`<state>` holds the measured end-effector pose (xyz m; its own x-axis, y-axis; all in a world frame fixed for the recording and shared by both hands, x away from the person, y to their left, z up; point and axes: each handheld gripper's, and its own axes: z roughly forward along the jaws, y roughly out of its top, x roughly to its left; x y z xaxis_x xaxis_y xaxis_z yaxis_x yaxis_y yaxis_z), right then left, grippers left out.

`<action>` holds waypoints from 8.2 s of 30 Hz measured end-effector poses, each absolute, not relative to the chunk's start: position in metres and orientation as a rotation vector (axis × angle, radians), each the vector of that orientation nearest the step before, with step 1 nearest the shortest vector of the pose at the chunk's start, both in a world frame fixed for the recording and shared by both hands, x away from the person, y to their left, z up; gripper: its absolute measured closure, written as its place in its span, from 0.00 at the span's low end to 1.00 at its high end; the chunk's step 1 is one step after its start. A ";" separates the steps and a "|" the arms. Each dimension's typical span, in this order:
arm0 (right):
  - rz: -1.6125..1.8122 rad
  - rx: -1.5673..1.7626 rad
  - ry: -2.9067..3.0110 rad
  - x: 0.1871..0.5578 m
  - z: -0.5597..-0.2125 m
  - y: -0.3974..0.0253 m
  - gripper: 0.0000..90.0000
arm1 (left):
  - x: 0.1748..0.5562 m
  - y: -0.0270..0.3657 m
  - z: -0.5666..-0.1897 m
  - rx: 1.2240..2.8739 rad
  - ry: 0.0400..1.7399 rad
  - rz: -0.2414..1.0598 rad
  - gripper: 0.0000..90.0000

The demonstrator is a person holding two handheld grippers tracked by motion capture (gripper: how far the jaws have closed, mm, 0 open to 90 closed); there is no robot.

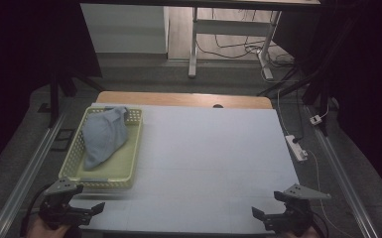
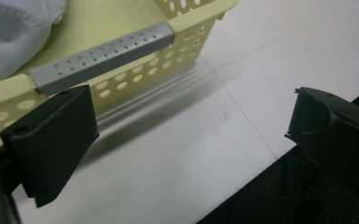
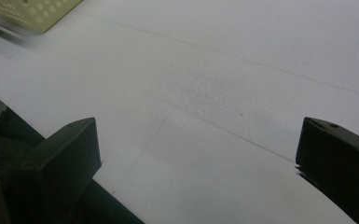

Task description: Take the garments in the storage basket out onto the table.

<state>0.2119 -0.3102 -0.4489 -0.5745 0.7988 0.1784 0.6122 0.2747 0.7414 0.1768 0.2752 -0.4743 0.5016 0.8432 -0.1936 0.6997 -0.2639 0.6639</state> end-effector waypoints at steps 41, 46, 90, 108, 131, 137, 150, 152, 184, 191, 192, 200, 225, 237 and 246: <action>1.166 1.309 2.372 0.215 -0.451 -0.308 0.00 | 0.177 0.277 -0.472 2.008 1.274 0.239 0.00; 1.166 1.311 2.375 0.215 -0.451 -0.308 0.00 | 0.176 0.277 -0.467 1.986 1.258 0.259 0.00; 1.158 1.322 2.400 0.217 -0.452 -0.308 0.00 | 0.240 0.277 -0.460 1.959 1.170 0.239 0.00; 1.149 1.324 2.400 0.218 -0.452 -0.307 0.00 | 0.275 0.280 -0.455 1.964 1.200 0.248 0.00; 1.131 1.324 2.423 0.219 -0.453 -0.306 0.00 | 0.337 0.298 -0.459 1.975 1.284 0.270 0.00; 1.134 1.323 2.428 0.219 -0.453 -0.306 0.00 | 0.364 0.309 -0.458 1.965 1.330 0.288 0.00; 1.132 1.324 2.439 0.220 -0.454 -0.306 0.00 | 0.401 0.329 -0.464 1.922 1.387 0.295 0.00; 1.129 1.322 2.442 0.220 -0.454 -0.306 0.00 | 0.410 0.330 -0.469 1.921 1.395 0.321 0.00; 1.109 1.302 2.458 0.219 -0.454 -0.304 0.00 | 0.433 0.293 -0.501 2.222 1.521 0.255 0.32; 1.109 1.302 2.458 0.218 -0.454 -0.304 0.00 | 0.434 0.295 -0.501 2.170 1.612 0.156 0.66; 1.108 1.302 2.458 0.219 -0.454 -0.304 0.00 | 0.434 0.296 -0.500 2.165 1.618 0.145 0.67; 1.115 1.311 2.455 0.219 -0.454 -0.304 0.00 | 0.427 0.305 -0.484 2.081 1.580 0.125 0.71; 1.104 1.311 2.458 0.219 -0.454 -0.303 0.00 | 0.392 0.312 -0.403 2.017 1.312 0.197 0.70; 1.098 1.313 2.458 0.219 -0.454 -0.303 0.00 | 0.378 0.299 -0.367 1.987 1.193 0.210 0.69; 1.100 1.312 2.457 0.219 -0.454 -0.303 0.00 | 0.376 0.277 -0.351 1.989 1.102 0.196 0.69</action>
